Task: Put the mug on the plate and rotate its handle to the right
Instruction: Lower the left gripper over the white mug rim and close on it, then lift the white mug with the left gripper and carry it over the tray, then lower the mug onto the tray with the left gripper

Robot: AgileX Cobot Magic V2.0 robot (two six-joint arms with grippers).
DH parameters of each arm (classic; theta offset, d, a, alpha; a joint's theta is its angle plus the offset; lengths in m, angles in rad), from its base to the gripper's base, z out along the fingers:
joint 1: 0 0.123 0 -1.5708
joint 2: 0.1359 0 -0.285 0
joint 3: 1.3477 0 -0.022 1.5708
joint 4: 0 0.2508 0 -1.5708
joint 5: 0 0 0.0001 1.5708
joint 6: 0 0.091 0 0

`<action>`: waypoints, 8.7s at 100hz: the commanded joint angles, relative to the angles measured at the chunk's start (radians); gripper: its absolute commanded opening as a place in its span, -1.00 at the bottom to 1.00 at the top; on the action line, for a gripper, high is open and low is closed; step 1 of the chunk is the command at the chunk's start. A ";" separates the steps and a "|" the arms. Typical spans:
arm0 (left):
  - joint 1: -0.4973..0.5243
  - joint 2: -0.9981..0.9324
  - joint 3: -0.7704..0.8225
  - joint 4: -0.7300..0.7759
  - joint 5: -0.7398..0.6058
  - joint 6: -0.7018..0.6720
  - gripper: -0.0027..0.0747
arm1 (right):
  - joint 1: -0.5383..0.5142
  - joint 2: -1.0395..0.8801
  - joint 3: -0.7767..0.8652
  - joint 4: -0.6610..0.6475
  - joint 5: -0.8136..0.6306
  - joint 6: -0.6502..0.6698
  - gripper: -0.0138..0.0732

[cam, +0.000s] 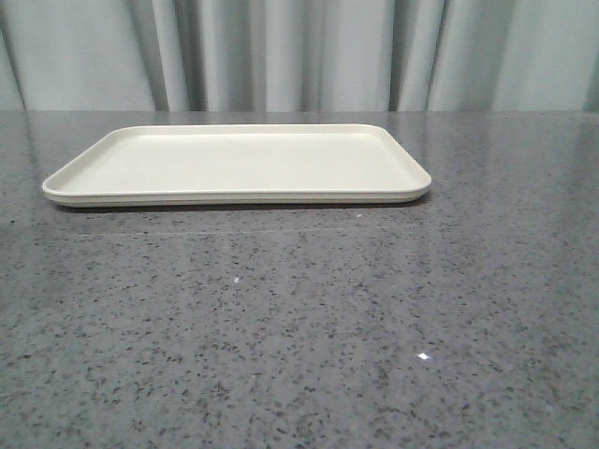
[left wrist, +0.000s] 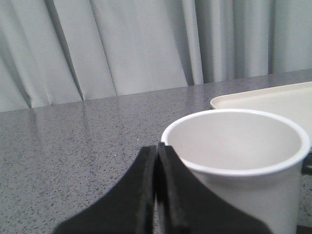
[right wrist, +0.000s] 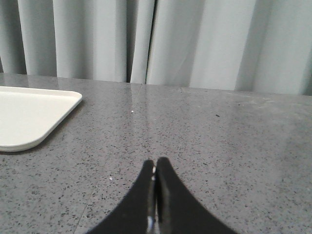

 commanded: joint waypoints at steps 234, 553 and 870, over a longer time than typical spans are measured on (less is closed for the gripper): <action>-0.007 0.649 -0.923 -0.239 0.956 -0.035 -0.98 | 0.000 0.583 -0.860 0.047 0.795 0.001 -0.83; -0.007 1.053 -1.050 -0.251 0.949 -0.114 -0.98 | 0.000 0.585 -0.858 0.047 0.781 0.001 0.49; -0.408 1.824 -1.812 -0.102 1.024 -0.242 -0.98 | 0.000 0.585 -0.858 0.047 0.777 0.001 0.49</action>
